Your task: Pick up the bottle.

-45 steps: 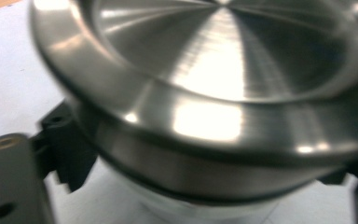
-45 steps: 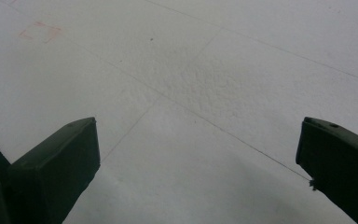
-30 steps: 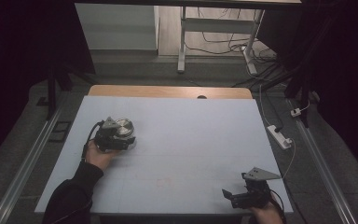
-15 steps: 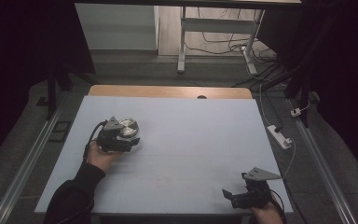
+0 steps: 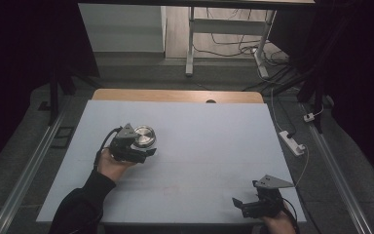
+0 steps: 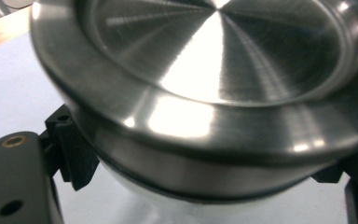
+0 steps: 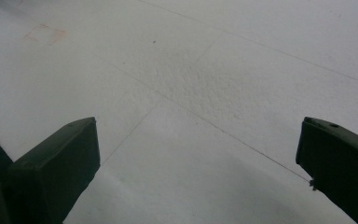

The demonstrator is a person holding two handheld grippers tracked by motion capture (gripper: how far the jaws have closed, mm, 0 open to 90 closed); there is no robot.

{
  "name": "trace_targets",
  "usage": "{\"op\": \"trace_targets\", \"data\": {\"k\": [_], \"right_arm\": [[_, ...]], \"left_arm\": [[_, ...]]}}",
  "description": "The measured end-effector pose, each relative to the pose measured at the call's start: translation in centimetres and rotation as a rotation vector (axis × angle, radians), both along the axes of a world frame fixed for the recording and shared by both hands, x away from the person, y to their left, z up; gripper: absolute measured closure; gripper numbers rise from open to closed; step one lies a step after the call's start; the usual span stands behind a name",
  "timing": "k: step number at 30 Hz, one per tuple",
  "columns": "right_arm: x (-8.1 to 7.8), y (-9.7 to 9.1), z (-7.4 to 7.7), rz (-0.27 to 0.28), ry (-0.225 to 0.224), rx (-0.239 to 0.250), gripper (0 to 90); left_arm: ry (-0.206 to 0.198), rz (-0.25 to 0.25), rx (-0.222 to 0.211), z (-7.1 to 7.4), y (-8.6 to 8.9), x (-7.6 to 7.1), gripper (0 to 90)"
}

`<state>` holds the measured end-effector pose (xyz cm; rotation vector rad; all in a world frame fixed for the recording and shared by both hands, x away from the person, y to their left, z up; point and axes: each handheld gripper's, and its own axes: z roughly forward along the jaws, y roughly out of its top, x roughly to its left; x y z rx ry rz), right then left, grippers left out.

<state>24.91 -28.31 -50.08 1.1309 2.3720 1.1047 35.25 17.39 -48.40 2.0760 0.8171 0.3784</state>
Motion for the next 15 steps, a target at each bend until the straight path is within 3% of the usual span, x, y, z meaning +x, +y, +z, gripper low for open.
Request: {"op": "trace_targets", "data": {"k": [15], "right_arm": [[0.0, 0.0, 0.0, 0.005, 0.002, -0.001, 0.0]], "left_arm": [[-0.005, -0.135, 0.025, 0.7, -4.3, -1.2, 15.5]]}}
